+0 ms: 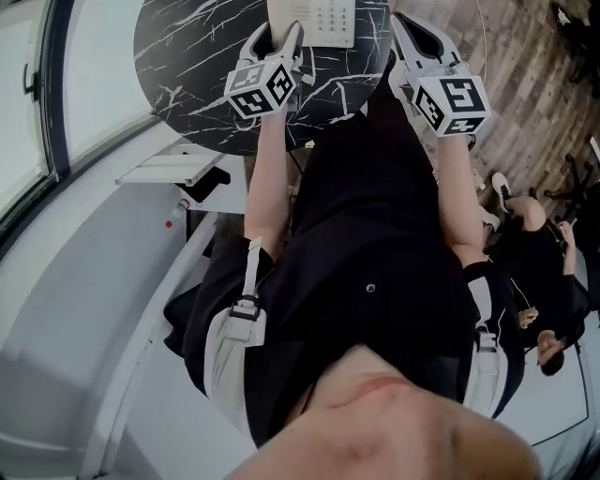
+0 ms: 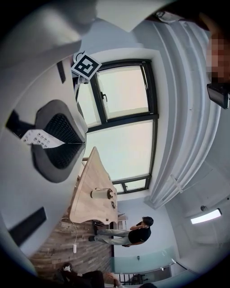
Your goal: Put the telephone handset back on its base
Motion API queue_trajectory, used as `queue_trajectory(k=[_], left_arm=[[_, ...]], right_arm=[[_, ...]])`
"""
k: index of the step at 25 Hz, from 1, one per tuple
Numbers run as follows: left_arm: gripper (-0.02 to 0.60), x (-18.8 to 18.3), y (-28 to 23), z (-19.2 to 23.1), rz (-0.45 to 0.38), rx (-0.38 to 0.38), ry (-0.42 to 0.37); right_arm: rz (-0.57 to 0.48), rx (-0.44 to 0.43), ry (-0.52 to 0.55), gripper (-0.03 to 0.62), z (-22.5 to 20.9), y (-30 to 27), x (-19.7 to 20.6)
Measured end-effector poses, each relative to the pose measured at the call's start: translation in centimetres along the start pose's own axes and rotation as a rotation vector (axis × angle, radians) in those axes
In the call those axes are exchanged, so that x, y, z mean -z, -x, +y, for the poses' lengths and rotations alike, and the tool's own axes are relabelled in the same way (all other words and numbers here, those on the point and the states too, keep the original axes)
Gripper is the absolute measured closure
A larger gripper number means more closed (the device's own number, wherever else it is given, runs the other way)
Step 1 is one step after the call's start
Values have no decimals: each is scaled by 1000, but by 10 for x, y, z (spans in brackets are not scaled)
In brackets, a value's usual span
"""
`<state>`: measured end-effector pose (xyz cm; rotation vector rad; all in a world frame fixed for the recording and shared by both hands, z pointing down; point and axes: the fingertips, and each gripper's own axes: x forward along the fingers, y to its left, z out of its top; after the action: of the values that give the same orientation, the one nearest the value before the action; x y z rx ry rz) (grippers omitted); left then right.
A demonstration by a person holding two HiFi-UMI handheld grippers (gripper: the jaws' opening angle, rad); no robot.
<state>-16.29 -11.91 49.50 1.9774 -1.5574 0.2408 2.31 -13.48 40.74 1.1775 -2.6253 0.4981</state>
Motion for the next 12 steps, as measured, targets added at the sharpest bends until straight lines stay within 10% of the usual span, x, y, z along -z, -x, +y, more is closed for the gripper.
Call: queue_trajectory(k=[12], left_arm=[[350,25,-40,22,64,-36,6]], right_arm=[[59,-34,-17,563,-14,-34,11]])
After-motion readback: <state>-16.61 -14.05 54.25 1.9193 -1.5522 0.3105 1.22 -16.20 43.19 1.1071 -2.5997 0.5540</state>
